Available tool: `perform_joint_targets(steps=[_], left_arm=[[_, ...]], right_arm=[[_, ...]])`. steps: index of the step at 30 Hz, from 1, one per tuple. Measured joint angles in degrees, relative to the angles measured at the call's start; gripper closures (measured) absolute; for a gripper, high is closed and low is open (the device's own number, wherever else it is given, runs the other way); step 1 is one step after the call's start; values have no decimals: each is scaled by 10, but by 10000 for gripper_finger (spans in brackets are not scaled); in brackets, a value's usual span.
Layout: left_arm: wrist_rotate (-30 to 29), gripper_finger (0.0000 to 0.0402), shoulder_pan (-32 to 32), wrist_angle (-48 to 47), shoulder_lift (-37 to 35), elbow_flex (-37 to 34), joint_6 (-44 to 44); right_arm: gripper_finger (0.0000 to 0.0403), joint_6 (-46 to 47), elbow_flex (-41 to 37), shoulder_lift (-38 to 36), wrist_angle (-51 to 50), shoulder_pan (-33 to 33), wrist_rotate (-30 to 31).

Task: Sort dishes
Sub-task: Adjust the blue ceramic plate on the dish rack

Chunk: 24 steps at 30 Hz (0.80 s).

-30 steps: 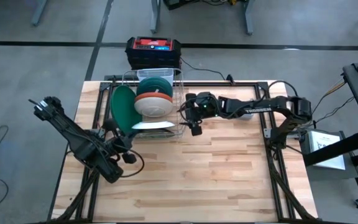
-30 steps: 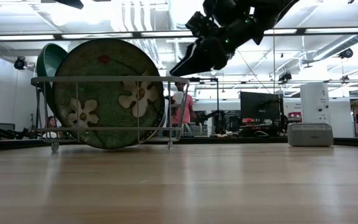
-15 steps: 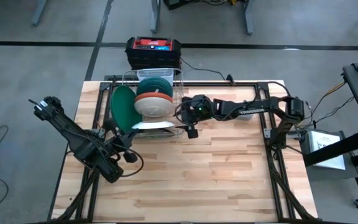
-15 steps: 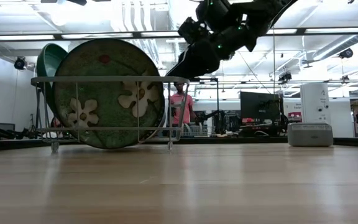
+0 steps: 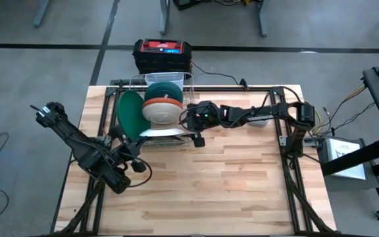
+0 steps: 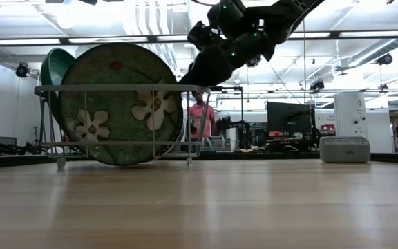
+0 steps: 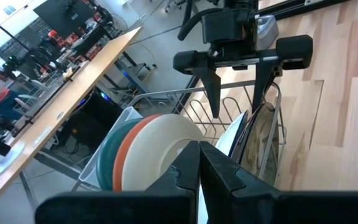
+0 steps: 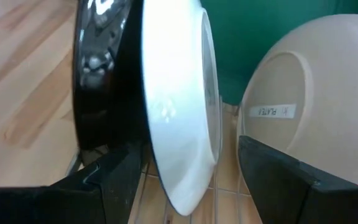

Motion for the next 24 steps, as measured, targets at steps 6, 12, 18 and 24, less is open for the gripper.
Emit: perform_joint_targets(steps=[6,12,18,24], left_arm=[[0,401,0,1,0,0,0],[0,401,0,6,0,0,0],[0,401,0,11,0,0,0],[0,401,0,15,0,0,0]], right_arm=[[154,4,1,0,-2,0,0],[203,4,1,0,-2,0,2],[288,4,3,0,-3,1,0],[378,-2,4,-2,4,-1,8]])
